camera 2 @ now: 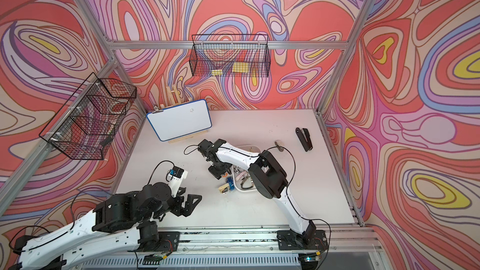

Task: Put the watch into the storage box
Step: Pick up the watch at the center of the board.

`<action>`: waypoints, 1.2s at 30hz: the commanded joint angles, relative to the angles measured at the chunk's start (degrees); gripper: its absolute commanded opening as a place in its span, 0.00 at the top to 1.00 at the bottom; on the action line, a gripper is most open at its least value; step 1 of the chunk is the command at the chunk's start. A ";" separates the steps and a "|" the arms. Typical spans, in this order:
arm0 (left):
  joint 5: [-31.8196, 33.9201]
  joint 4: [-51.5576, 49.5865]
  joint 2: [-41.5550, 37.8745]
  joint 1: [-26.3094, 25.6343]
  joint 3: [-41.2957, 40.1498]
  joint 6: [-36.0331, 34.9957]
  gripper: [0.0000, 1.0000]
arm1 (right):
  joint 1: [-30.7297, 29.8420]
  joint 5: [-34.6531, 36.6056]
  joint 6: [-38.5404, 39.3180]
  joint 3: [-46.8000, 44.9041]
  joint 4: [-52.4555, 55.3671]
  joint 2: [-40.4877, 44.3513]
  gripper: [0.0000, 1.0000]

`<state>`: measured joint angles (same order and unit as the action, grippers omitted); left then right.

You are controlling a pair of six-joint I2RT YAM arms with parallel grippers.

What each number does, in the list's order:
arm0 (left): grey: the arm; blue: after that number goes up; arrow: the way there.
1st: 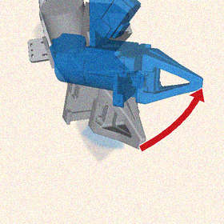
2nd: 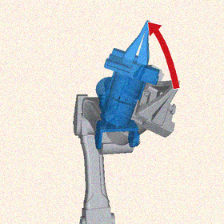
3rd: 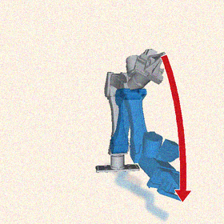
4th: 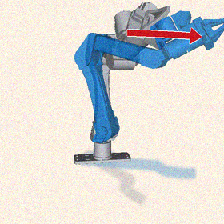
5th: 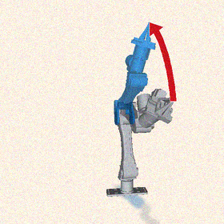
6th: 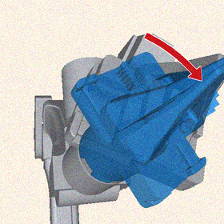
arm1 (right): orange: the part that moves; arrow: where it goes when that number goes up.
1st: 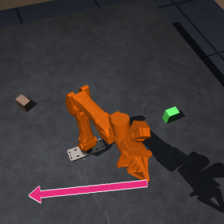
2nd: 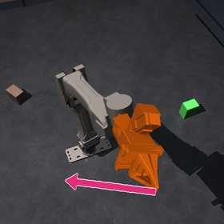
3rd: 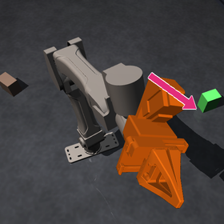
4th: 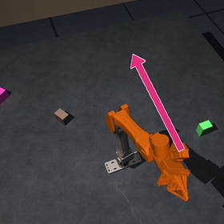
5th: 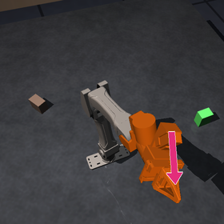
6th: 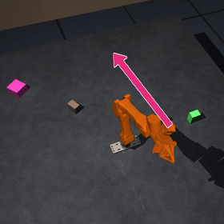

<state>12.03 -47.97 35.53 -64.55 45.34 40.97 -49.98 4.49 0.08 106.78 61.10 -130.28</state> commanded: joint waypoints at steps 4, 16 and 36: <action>1.76 -1.38 -0.28 -0.31 -0.69 -0.01 0.07 | -0.23 -0.38 -0.34 0.56 -0.28 -1.51 0.60; 2.41 -1.70 -0.02 -0.31 -0.49 -0.36 0.07 | -0.37 -1.06 -1.95 1.58 -0.63 0.40 0.89; 1.15 0.83 3.17 -0.30 -0.25 -1.24 0.07 | 11.18 -1.77 -4.99 -8.98 1.17 21.52 0.92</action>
<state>13.26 -48.01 38.11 -64.55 45.25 40.53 -41.39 3.97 -3.29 102.54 62.00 -112.18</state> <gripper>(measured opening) 0.927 0.151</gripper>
